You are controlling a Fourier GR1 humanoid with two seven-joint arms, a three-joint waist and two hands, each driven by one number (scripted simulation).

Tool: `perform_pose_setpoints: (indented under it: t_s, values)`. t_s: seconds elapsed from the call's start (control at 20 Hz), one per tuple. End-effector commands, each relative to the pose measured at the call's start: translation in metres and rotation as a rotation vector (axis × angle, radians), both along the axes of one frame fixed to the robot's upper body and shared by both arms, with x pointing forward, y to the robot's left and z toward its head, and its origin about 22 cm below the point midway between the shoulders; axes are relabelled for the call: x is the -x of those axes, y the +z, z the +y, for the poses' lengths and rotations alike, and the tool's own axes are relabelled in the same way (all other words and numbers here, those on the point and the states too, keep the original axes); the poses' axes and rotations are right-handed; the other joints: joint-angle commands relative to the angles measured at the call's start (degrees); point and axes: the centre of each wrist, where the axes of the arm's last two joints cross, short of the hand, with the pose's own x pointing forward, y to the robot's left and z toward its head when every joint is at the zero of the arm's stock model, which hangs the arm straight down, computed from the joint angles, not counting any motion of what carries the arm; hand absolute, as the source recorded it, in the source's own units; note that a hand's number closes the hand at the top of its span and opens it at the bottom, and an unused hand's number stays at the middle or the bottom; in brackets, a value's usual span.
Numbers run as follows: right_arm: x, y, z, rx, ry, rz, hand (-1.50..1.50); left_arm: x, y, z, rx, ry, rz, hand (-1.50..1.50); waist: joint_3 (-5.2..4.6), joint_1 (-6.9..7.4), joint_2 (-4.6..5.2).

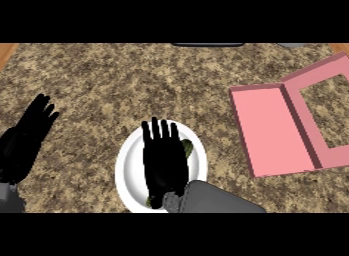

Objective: Pick the tomato from the plate and place it in the cardboard box

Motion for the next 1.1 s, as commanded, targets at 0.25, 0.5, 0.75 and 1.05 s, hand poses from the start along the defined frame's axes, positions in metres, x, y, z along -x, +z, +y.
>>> perform_pose_setpoints:
  t_s: [0.25, 0.5, 0.75, 1.05]
  values:
    - [-0.004, -0.026, 0.008, 0.061, -0.082, 0.046, -1.5, -0.001, 0.006, -0.013, -0.006, -0.025, -0.008, 0.0, 0.01, 0.43, 0.05]
    - [0.002, -0.034, 0.008, 0.065, -0.076, 0.07, -1.5, -0.003, 0.015, 0.0, -0.005, -0.012, 0.015, 0.0, 0.01, 0.27, 0.04]
    - [-0.024, -0.029, 0.001, 0.047, -0.08, 0.046, -1.5, -0.001, -0.006, 0.013, -0.012, -0.007, 0.001, 0.0, 0.0, 0.04, 0.04]
    - [-0.004, -0.059, -0.001, 0.01, 0.01, -0.039, 1.5, -0.013, 0.008, 0.007, 0.006, 0.003, -0.001, 0.0, 0.02, -0.1, 0.08]
